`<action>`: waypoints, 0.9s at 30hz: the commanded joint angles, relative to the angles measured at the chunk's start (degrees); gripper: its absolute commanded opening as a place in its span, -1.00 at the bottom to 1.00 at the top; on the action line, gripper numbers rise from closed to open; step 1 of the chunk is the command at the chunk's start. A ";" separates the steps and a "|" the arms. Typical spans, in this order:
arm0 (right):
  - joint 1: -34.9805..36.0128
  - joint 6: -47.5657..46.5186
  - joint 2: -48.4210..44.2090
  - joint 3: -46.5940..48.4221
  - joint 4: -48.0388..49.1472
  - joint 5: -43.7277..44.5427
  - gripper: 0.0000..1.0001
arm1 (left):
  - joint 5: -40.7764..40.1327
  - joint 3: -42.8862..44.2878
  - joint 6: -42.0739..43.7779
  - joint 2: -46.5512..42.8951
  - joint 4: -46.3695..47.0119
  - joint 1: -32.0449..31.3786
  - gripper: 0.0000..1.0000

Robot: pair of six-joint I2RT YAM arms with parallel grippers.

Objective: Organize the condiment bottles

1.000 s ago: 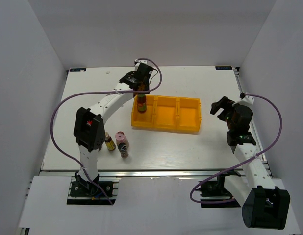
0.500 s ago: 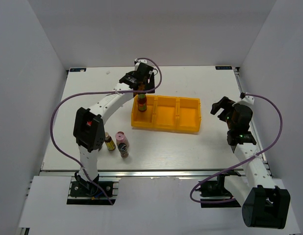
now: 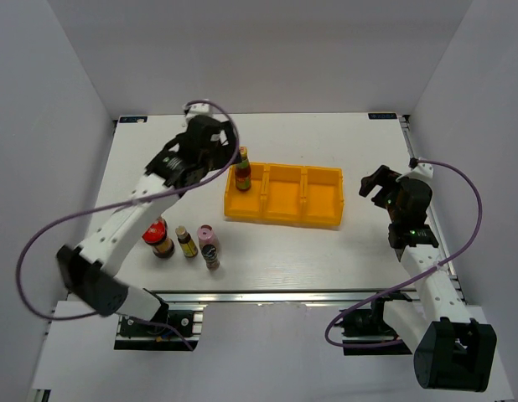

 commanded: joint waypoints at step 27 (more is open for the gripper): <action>0.14 -1.45 2.86 5.10 -2.87 -0.32 0.79 | -8.85 -29.95 -24.94 -21.81 -28.40 -0.23 0.67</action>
